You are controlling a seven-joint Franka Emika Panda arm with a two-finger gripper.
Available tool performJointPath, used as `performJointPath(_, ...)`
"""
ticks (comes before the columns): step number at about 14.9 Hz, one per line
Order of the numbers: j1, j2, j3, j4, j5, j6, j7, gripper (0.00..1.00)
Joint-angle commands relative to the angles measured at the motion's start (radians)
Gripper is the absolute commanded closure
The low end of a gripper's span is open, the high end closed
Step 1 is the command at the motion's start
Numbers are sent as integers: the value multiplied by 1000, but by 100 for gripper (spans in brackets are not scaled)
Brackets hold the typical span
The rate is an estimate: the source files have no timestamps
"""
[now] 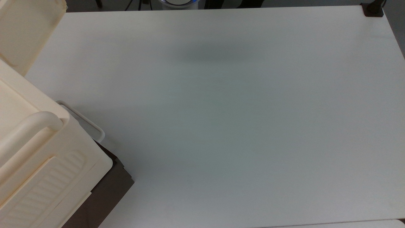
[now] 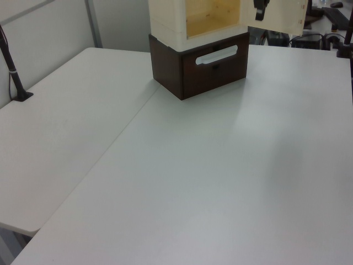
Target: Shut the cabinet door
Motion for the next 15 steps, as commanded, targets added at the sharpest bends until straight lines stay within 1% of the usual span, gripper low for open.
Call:
performJointPath(1,-44,-39,-11,22,13,-8,-11,100)
performJointPath(3,-69,-66,-11,24,13,-2,-12,100)
performJointPath(6,-131,-97,-13,41,15,1,-17,100)
performJointPath(7,-155,-100,-34,42,16,4,-20,100)
performJointPath(9,-155,-100,-113,44,25,6,-26,100)
performJointPath(11,-155,-100,-170,44,25,7,-75,100)
performJointPath(15,-161,-99,-256,42,25,6,-138,100)
